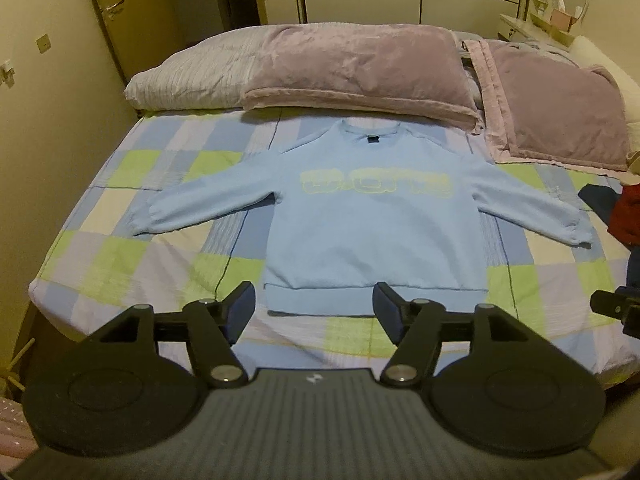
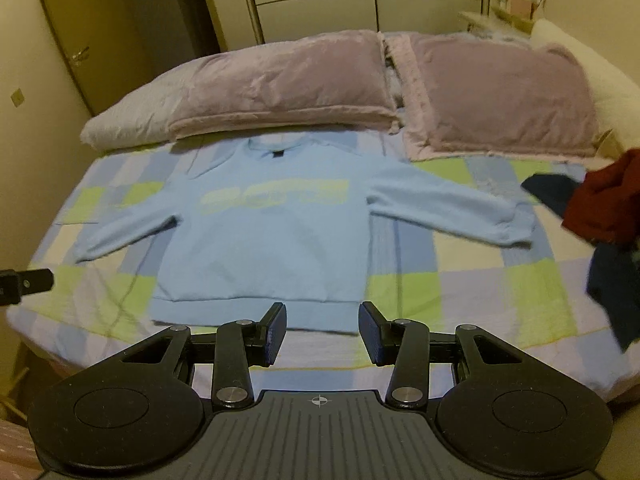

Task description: Fold clothes

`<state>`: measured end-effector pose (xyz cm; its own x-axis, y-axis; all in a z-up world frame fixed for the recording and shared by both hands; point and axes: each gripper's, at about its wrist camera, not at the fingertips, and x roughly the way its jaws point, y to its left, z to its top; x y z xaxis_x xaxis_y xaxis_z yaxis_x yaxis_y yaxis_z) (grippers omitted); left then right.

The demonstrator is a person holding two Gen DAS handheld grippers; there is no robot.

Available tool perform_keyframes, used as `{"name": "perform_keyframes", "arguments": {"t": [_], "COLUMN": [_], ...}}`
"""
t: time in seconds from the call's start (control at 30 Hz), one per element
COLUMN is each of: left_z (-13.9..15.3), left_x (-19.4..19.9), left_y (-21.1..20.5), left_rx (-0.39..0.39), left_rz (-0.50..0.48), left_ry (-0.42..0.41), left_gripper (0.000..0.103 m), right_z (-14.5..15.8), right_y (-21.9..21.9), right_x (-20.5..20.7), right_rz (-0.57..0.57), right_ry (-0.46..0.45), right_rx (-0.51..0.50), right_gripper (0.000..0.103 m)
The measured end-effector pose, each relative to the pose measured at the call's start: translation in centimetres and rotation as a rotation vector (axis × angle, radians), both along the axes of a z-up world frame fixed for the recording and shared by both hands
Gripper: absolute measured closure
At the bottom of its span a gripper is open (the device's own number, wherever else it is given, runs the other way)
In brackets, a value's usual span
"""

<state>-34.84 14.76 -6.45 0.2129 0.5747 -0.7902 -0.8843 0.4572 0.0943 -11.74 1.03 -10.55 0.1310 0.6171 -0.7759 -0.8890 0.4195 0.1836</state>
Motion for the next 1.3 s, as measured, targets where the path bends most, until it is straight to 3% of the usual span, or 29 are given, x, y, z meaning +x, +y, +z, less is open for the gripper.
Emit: {"name": "perform_keyframes", "arguments": {"t": [0.37,0.77,1.3], "left_z": [-0.9,-3.0,-2.4], "left_x": [-2.3,-3.0,-3.0], "left_y": [-0.6,-1.7,-2.3], "left_rx": [-0.051,-0.117,-0.108], "left_rz": [0.003,0.012,0.046], "left_ry": [0.043,0.075,0.062], "left_gripper": [0.039,0.039,0.039], "right_z": [-1.7,-4.3,-3.3], "right_y": [0.9,-0.9,-0.6], "right_x": [-3.0,-3.3,-3.9], "right_rz": [0.033,0.031,0.074], "right_ry": [0.016,0.054,-0.004], "right_rx": [-0.115,-0.222,-0.218], "right_gripper": [0.059,0.059,0.059]}}
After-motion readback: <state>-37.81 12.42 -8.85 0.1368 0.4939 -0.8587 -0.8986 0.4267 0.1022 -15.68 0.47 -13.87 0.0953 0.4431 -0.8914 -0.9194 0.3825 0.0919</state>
